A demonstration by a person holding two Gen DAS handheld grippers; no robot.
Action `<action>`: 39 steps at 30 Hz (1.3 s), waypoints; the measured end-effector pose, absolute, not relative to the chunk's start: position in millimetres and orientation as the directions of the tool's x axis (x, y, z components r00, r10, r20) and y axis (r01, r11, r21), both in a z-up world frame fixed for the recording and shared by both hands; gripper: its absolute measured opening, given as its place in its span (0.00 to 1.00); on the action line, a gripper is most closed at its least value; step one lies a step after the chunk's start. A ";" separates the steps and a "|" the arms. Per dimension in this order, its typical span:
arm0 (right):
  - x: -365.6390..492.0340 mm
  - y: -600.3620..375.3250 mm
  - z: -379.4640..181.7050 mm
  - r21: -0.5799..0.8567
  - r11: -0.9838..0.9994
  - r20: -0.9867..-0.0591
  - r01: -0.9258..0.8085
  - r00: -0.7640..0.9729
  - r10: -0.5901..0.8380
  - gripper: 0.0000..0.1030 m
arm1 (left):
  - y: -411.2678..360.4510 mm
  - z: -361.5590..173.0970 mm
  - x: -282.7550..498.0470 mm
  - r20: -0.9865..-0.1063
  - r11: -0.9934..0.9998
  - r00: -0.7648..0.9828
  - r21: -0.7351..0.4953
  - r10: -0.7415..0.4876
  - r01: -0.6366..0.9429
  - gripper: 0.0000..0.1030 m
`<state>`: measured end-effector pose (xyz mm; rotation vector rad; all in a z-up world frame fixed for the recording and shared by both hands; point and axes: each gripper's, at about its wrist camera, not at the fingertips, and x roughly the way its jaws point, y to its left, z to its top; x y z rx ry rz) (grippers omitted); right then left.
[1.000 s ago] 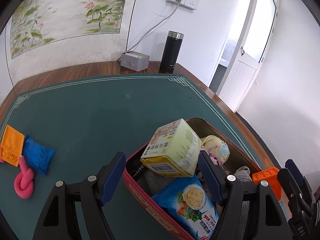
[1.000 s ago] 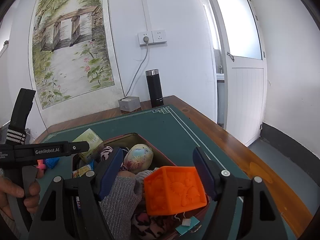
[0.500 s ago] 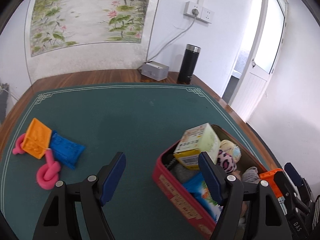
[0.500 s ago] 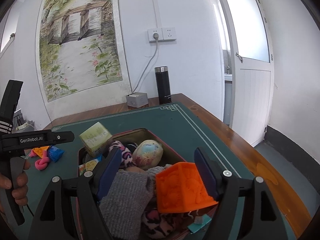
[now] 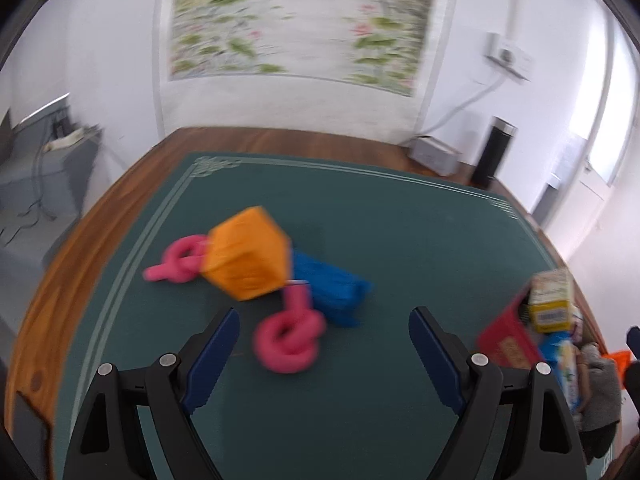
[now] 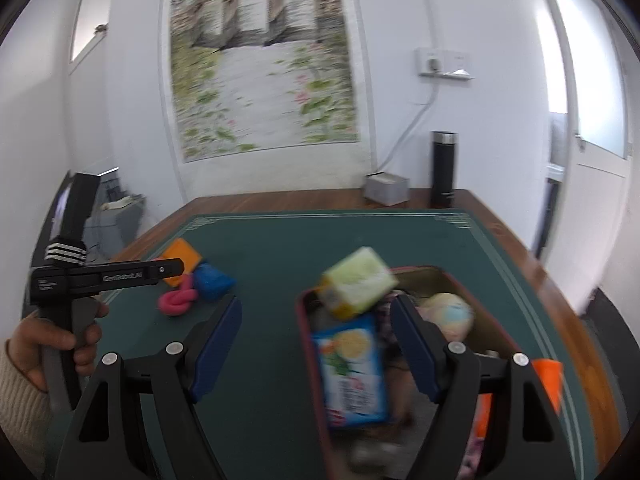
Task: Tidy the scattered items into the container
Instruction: 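Move both grippers back to the table toward the pink knot and orange cube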
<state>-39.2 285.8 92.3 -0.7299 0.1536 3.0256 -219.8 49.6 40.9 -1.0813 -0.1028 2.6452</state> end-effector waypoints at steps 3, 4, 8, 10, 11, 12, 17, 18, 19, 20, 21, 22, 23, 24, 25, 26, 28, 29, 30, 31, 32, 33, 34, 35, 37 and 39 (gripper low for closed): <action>-58.1 261.2 92.6 0.110 -0.994 -0.485 0.023 -0.871 -0.074 0.77 | 12.6 35.3 -231.6 -0.683 -0.964 -0.681 -0.207 0.264 -0.166 0.86; -65.0 252.6 91.7 0.110 -0.993 -0.496 0.041 -0.863 -0.091 0.77 | 6.9 34.0 -234.3 -0.685 -0.963 -0.678 -0.219 0.267 -0.158 0.86; -91.8 214.7 84.3 0.082 -0.991 -0.541 0.106 -0.831 -0.133 0.77 | -16.0 29.2 -245.3 -0.690 -0.956 -0.668 -0.267 0.280 -0.125 0.86; -106.9 198.1 75.8 0.090 -0.985 -0.570 0.145 -0.804 -0.171 0.77 | -27.4 26.8 -250.8 -0.692 -0.951 -0.663 -0.290 0.287 -0.109 0.86; -115.0 190.2 70.7 0.098 -0.981 -0.585 0.165 -0.788 -0.191 0.77 | -32.0 26.0 -253.6 -0.693 -0.949 -0.660 -0.300 0.290 -0.102 0.86; -123.6 182.4 64.6 0.106 -0.978 -0.600 0.180 -0.773 -0.207 0.77 | -32.5 26.9 -256.4 -0.692 -0.948 -0.660 -0.303 0.292 -0.102 0.86; -161.6 155.9 36.4 0.147 -0.967 -0.657 0.208 -0.710 -0.253 0.77 | -40.0 31.2 -265.4 -0.689 -0.940 -0.658 -0.331 0.304 -0.088 0.86; -170.1 152.7 31.2 0.164 -0.965 -0.666 0.205 -0.698 -0.262 0.77 | -41.6 31.7 -266.7 -0.688 -0.937 -0.657 -0.339 0.308 -0.085 0.86; -178.7 150.2 26.2 0.183 -0.963 -0.674 0.198 -0.687 -0.270 0.77 | -43.6 31.5 -267.6 -0.687 -0.934 -0.656 -0.348 0.313 -0.081 0.86; -189.0 148.1 20.9 0.202 -0.961 -0.683 0.189 -0.676 -0.277 0.77 | -45.8 31.2 -268.3 -0.686 -0.931 -0.655 -0.357 0.317 -0.077 0.86; -198.6 146.0 15.9 0.220 -0.959 -0.690 0.180 -0.666 -0.283 0.77 | -48.3 30.7 -268.6 -0.685 -0.929 -0.654 -0.364 0.319 -0.072 0.86; -206.7 143.8 11.5 0.233 -0.957 -0.697 0.171 -0.657 -0.287 0.77 | -50.8 30.4 -268.6 -0.685 -0.928 -0.654 -0.367 0.319 -0.068 0.86; -214.1 141.7 7.3 0.244 -0.956 -0.703 0.163 -0.649 -0.290 0.77 | -53.5 29.7 -268.5 -0.685 -0.927 -0.656 -0.371 0.318 -0.062 0.86; -220.0 139.5 3.8 0.250 -0.955 -0.708 0.158 -0.643 -0.292 0.77 | -55.5 28.9 -269.0 -0.684 -0.926 -0.657 -0.373 0.316 -0.056 0.86; -225.9 137.4 0.3 0.257 -0.954 -0.713 0.152 -0.637 -0.293 0.77 | -57.9 28.0 -269.3 -0.684 -0.924 -0.658 -0.378 0.315 -0.050 0.86; -231.7 135.3 -3.3 0.263 -0.954 -0.718 0.146 -0.630 -0.295 0.77 | -59.8 27.3 -270.1 -0.684 -0.923 -0.657 -0.383 0.317 -0.046 0.86; -239.9 131.4 -9.1 0.255 -0.958 -0.728 0.134 -0.626 -0.281 0.77 | -63.0 25.4 -271.9 -0.687 -0.922 -0.655 -0.386 0.314 -0.037 0.86; -241.6 129.7 -11.0 0.242 -0.962 -0.731 0.130 -0.627 -0.268 0.74 | -64.5 24.5 -272.8 -0.688 -0.921 -0.655 -0.388 0.313 -0.032 0.86; -242.5 127.8 -12.4 0.224 -0.966 -0.733 0.127 -0.631 -0.253 0.69 | -65.6 23.5 -273.4 -0.689 -0.920 -0.654 -0.390 0.313 -0.029 0.86; -241.6 126.0 -12.9 0.197 -0.972 -0.734 0.130 -0.638 -0.234 0.63 | -66.5 22.5 -274.2 -0.690 -0.920 -0.652 -0.391 0.313 -0.027 0.86; -240.3 125.4 -13.4 0.180 -0.974 -0.736 0.134 -0.639 -0.224 0.59 | -66.5 21.3 -275.3 -0.692 -0.919 -0.649 -0.393 0.315 -0.026 0.86; -238.5 127.2 -12.7 0.177 -0.975 -0.735 0.134 -0.641 -0.222 0.59 | -66.3 20.1 -276.2 -0.694 -0.919 -0.647 -0.394 0.316 -0.026 0.86; -236.1 129.7 -12.8 0.168 -0.978 -0.736 0.127 -0.644 -0.210 0.59 | -65.3 18.7 -276.4 -0.697 -0.920 -0.644 -0.392 0.315 -0.025 0.86; -233.0 132.9 -12.6 0.160 -0.980 -0.737 0.120 -0.646 -0.199 0.59 | -64.1 17.3 -276.6 -0.700 -0.920 -0.642 -0.390 0.314 -0.026 0.86; -222.6 143.2 -11.1 0.163 -0.980 -0.735 0.117 -0.648 -0.200 0.58 | -60.8 14.5 -277.1 -0.705 -0.921 -0.634 -0.388 0.319 -0.031 0.86; -208.5 153.7 -9.8 0.156 -0.981 -0.736 0.116 -0.648 -0.194 0.58 | -56.3 11.9 -278.0 -0.705 -0.918 -0.629 -0.396 0.328 -0.034 0.86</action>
